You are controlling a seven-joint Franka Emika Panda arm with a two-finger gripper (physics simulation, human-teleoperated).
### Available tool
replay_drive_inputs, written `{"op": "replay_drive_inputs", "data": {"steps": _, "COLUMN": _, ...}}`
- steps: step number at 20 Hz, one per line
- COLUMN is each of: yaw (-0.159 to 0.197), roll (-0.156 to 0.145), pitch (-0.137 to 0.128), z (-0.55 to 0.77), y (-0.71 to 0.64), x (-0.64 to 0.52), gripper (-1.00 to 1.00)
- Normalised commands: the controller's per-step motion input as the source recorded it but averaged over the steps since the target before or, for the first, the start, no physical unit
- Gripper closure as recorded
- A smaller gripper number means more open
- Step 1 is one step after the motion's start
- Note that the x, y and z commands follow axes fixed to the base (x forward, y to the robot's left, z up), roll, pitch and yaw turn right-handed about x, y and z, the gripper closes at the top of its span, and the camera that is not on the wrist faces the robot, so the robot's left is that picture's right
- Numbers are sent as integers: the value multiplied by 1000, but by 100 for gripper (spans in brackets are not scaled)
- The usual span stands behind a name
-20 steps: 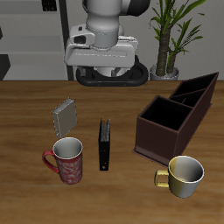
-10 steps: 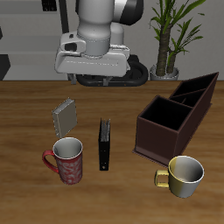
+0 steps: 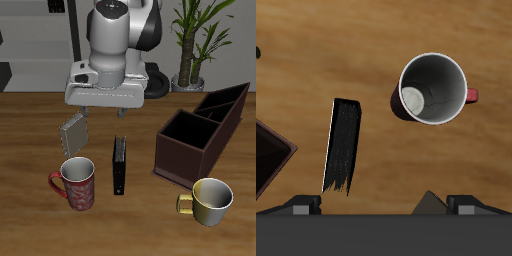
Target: Place the black book into the left desk caddy's right compartment
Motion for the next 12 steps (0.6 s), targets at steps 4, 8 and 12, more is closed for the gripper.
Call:
{"op": "replay_drive_inputs", "data": {"steps": 4, "yaw": 20, "roll": 26, "pitch": 6, "z": -394, "y": 168, "x": 87, "gripper": -100}}
{"op": "replay_drive_inputs", "data": {"steps": 8, "yaw": -45, "roll": 7, "pitch": -27, "z": -224, "y": 116, "x": 17, "gripper": -100}}
{"op": "replay_drive_inputs", "data": {"steps": 12, "yaw": -7, "roll": 0, "pitch": -10, "z": -291, "y": 107, "x": 101, "gripper": -100}}
